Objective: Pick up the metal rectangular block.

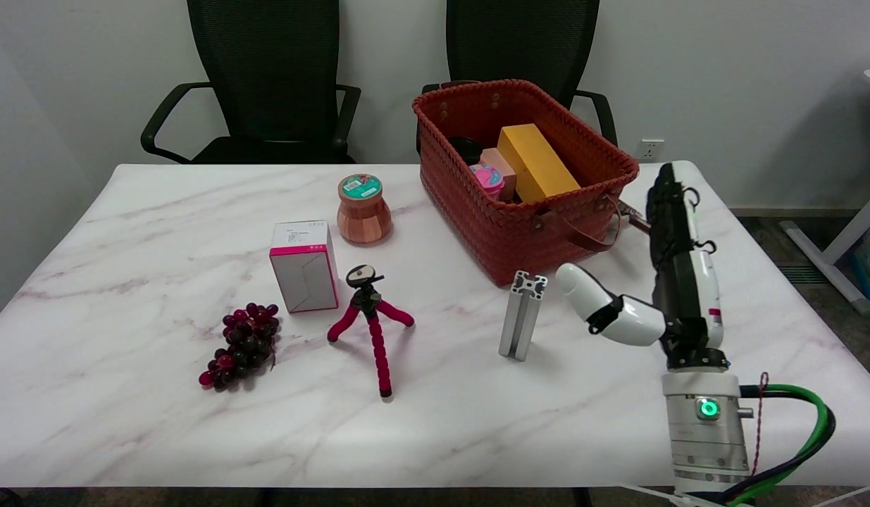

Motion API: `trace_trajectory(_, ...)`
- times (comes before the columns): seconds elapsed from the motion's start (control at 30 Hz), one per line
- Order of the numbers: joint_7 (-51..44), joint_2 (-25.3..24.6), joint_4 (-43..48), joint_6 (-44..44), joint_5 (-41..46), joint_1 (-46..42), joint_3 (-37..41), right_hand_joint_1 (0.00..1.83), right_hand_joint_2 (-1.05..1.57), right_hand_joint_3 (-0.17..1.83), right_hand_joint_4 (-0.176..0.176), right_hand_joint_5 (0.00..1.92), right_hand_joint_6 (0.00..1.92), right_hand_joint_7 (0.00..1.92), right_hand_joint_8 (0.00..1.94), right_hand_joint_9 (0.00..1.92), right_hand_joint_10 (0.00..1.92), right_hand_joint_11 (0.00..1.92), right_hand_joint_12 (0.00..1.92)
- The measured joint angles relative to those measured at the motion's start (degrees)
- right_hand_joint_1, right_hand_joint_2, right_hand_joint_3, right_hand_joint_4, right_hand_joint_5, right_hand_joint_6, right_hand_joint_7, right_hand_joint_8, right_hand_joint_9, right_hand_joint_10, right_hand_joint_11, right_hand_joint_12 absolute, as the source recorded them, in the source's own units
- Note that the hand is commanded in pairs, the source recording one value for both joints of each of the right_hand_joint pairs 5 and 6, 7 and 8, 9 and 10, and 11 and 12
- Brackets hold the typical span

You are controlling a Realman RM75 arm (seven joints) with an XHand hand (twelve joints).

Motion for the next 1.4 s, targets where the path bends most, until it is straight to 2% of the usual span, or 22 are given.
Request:
trace_trajectory(0.67,7.52,-0.78,-4.12,-5.61,7.05,-0.21,-2.38,1.01,0.33,0.63,0.0,0.0,0.0,0.12,0.12,0.19,0.19,0.0,0.0)
trace_trajectory(1.17,9.71,-0.65,-6.57,-10.25,10.93,0.96,-1.97,1.01,0.35,0.63,0.0,0.0,0.0,0.17,0.17,0.21,0.21,0.0,0.0)
trace_trajectory(1.4,10.07,-0.55,-7.48,-13.29,12.25,1.84,-1.07,1.01,0.39,0.6,0.0,0.0,0.0,0.19,0.19,0.3,0.3,0.08,0.08)
